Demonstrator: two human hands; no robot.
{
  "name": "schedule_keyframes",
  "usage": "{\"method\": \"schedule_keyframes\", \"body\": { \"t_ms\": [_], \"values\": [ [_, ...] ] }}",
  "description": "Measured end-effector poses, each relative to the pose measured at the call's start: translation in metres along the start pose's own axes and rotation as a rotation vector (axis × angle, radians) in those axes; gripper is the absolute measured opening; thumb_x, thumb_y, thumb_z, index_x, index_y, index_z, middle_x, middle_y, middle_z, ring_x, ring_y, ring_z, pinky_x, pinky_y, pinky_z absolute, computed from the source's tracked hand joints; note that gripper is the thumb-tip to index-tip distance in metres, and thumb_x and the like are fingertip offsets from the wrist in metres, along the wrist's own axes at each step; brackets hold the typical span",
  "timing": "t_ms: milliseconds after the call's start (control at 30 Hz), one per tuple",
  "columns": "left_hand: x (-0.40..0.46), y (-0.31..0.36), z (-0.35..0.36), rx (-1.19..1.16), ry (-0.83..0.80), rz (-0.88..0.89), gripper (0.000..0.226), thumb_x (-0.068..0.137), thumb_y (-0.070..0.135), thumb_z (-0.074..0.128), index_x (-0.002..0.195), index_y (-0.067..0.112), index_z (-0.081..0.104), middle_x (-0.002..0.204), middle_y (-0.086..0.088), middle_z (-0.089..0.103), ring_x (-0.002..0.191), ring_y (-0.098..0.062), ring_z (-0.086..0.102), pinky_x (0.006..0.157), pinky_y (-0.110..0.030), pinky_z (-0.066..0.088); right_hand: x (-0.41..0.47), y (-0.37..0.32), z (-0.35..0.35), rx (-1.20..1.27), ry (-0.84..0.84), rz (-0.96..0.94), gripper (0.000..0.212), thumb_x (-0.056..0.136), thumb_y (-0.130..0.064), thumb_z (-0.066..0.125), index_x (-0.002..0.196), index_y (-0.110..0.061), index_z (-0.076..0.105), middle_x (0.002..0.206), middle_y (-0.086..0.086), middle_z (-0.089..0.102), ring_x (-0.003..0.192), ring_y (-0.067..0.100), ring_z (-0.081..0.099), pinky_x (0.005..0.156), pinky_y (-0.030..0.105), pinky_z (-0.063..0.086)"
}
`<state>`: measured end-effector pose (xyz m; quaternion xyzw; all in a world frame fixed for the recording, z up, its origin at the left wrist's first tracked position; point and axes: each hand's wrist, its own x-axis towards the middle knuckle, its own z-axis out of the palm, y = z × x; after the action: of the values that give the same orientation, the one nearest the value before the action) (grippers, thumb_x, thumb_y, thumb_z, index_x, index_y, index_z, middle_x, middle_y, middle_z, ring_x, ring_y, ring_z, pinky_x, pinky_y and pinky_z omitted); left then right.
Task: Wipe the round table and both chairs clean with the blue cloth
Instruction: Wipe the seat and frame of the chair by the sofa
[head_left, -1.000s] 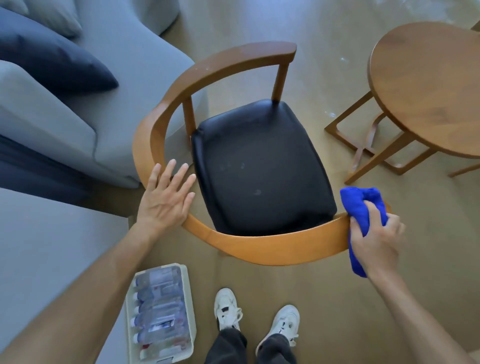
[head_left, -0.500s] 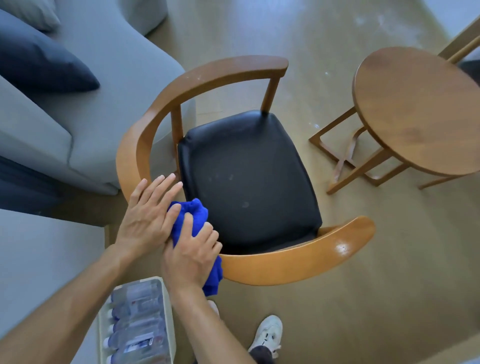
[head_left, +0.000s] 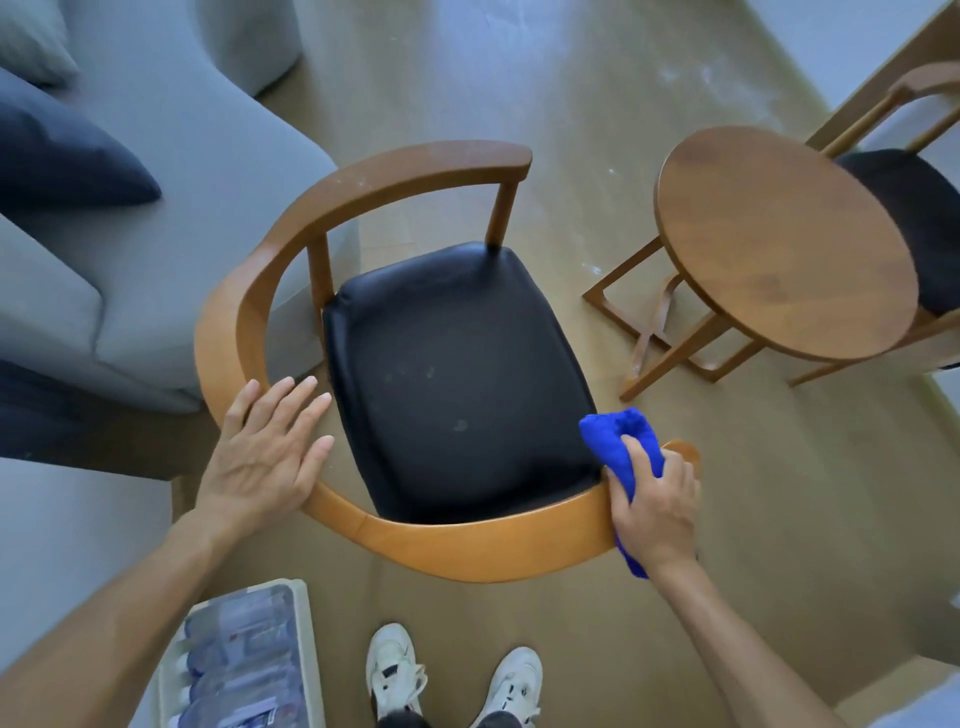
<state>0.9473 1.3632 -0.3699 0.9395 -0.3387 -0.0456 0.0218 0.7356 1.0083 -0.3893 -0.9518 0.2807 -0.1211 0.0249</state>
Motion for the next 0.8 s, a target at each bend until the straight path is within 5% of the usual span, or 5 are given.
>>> {"method": "schedule_keyframes", "body": {
  "t_ms": [167,267,400,633,800],
  "values": [
    [-0.003,-0.003,-0.002,-0.041,-0.075,-0.056,0.071,0.091,0.051,0.017,0.137,0.012,0.053,0.147,-0.008,0.046,0.141,-0.029,0.032,0.119,-0.044,-0.005,0.026,-0.015,-0.008,-0.01,-0.209,0.303,0.04,0.09,-0.026,0.061,0.126,-0.011,0.054,0.103,0.022,0.051,0.094,0.038,0.049,0.084,0.049,0.043],
    [-0.001,0.018,-0.008,-0.142,-0.142,-0.165,0.069,0.092,0.053,0.014,0.149,0.021,0.033,0.156,0.0,0.03,0.148,-0.022,0.014,0.118,-0.043,-0.012,0.028,-0.038,-0.027,0.397,-0.329,0.387,0.039,0.092,-0.027,0.058,0.13,-0.023,0.05,0.112,0.012,0.052,0.104,0.027,0.051,0.093,0.038,0.042],
    [0.003,0.067,-0.032,-0.399,-0.196,-0.153,0.055,0.1,0.044,0.032,0.151,0.026,0.023,0.157,0.005,0.024,0.148,-0.017,0.008,0.12,-0.04,0.001,0.027,-0.081,-0.073,1.06,-0.393,0.416,0.038,0.091,-0.016,0.064,0.121,-0.035,0.05,0.112,-0.009,0.064,0.099,0.007,0.063,0.078,0.016,0.05],
    [0.026,0.107,-0.142,-1.15,-0.316,-0.067,0.051,0.08,0.052,0.062,0.128,0.044,0.044,0.133,0.025,0.049,0.122,0.007,0.042,0.1,-0.023,0.03,0.047,-0.133,-0.157,1.596,-0.676,0.29,0.051,0.082,-0.028,0.072,0.126,-0.015,0.05,0.116,0.012,0.064,0.108,0.031,0.063,0.093,0.046,0.051],
    [0.044,0.104,-0.212,-1.439,-0.246,-0.01,0.038,0.076,0.033,0.075,0.107,0.05,0.059,0.107,0.017,0.068,0.103,-0.002,0.063,0.078,-0.015,0.051,0.07,-0.158,-0.207,1.698,-0.681,0.276,0.029,0.097,-0.021,0.052,0.125,-0.014,0.056,0.119,0.016,0.063,0.107,0.03,0.063,0.088,0.042,0.054]
  ]
}}
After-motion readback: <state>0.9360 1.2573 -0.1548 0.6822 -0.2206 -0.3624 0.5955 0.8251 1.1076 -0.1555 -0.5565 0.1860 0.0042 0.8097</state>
